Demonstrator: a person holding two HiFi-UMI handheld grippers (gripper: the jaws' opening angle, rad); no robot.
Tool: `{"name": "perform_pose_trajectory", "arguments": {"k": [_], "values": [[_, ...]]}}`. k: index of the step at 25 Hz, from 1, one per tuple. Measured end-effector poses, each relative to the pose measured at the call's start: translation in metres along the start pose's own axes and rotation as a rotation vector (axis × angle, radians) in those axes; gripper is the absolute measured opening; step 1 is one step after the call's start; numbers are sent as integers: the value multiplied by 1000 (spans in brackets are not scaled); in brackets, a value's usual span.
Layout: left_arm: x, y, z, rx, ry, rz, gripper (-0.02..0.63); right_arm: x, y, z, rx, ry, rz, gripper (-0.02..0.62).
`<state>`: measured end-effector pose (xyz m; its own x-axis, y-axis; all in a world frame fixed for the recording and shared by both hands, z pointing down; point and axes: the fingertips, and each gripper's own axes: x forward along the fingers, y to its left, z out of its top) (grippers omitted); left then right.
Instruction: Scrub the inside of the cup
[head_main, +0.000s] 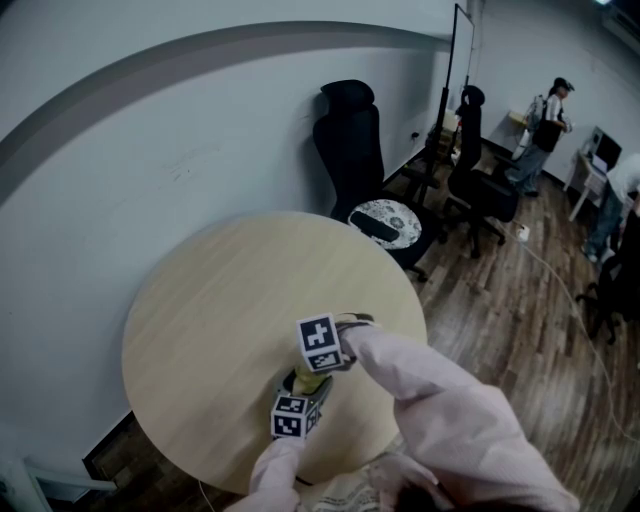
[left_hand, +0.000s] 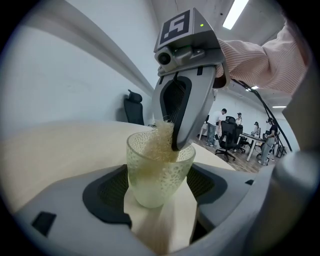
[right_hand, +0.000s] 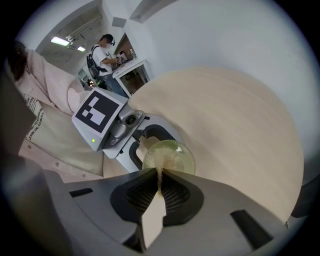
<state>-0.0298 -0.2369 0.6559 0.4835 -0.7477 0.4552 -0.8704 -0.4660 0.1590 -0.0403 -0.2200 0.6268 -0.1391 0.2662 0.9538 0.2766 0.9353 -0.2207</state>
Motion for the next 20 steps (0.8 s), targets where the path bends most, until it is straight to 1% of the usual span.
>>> {"name": "perform_pose_trajectory", "arguments": {"k": [5, 15, 20], "values": [[-1, -1, -1, -5, 6, -1, 364, 1, 4, 1, 74, -23, 35, 28], [0, 0, -1, -1, 8, 0, 362, 3, 8, 4, 165, -52, 89, 28], [1, -1, -2, 2, 13, 2, 362, 5, 11, 9, 289, -107, 152, 27]]}}
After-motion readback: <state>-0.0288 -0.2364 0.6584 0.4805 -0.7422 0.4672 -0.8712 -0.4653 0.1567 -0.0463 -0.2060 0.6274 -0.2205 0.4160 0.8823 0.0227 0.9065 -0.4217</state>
